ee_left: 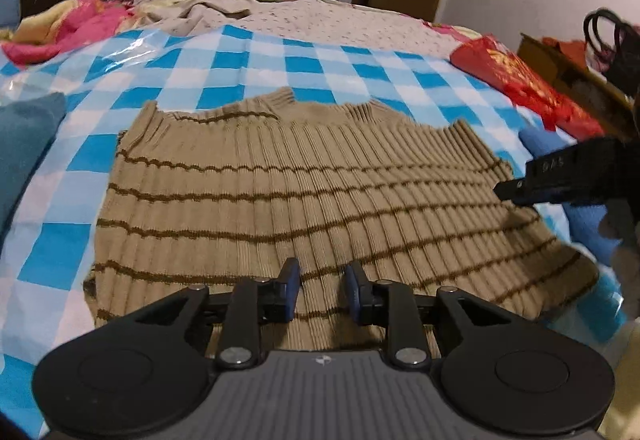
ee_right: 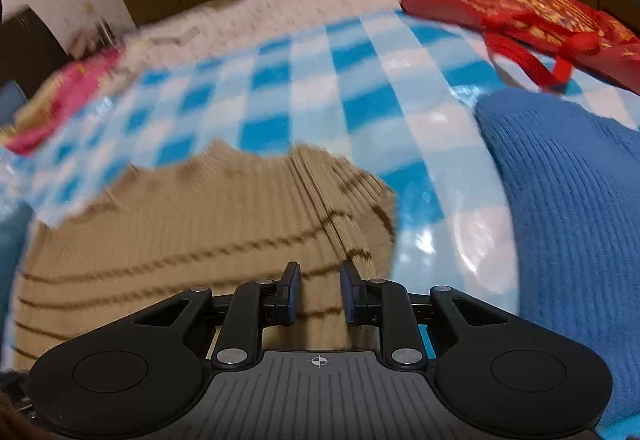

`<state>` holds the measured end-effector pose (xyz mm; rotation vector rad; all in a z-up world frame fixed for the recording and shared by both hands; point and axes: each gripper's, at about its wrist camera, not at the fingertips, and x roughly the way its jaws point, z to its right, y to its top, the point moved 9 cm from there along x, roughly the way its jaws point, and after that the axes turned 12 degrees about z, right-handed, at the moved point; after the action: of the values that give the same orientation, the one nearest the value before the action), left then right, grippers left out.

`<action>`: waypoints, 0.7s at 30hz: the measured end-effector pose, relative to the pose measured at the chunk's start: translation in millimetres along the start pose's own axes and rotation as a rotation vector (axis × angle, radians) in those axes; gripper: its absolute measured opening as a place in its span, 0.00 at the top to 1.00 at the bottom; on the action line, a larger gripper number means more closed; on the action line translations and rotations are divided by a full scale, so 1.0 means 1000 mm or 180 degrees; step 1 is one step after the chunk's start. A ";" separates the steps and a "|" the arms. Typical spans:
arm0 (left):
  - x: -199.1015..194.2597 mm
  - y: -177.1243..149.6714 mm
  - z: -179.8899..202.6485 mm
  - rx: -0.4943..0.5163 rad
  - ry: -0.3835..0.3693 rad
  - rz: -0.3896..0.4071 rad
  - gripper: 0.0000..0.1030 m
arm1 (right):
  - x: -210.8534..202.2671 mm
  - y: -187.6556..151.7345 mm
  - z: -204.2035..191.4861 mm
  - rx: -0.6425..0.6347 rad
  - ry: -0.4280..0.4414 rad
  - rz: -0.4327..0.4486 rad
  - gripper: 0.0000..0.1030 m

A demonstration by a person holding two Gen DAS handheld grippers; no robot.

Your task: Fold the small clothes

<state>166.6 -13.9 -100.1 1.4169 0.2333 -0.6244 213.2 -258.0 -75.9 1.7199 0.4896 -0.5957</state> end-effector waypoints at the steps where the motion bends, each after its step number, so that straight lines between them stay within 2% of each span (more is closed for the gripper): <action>1: -0.001 -0.001 0.000 -0.0010 -0.0027 0.0008 0.65 | -0.005 0.000 0.003 0.0086 0.0010 0.0019 0.79; 5: 0.000 -0.002 -0.004 -0.0067 -0.0117 0.0014 0.63 | -0.027 -0.001 0.014 0.0300 -0.0026 0.0104 0.79; 7: 0.002 -0.004 -0.006 -0.0109 -0.0149 -0.0013 0.62 | -0.032 -0.007 0.020 0.0355 -0.0089 0.0077 0.73; 10: 0.003 -0.005 -0.008 -0.0176 -0.0185 -0.0035 0.62 | -0.032 -0.020 0.029 0.0350 -0.0221 0.0036 0.73; 21: 0.002 -0.008 -0.005 -0.0091 -0.0166 -0.0065 0.61 | -0.027 -0.039 0.032 0.0489 -0.0283 0.0048 0.70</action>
<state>164.9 -9.4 -108.2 1.3704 0.2148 -0.6714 164.3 -280.6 -94.9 1.8317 0.3756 -0.7109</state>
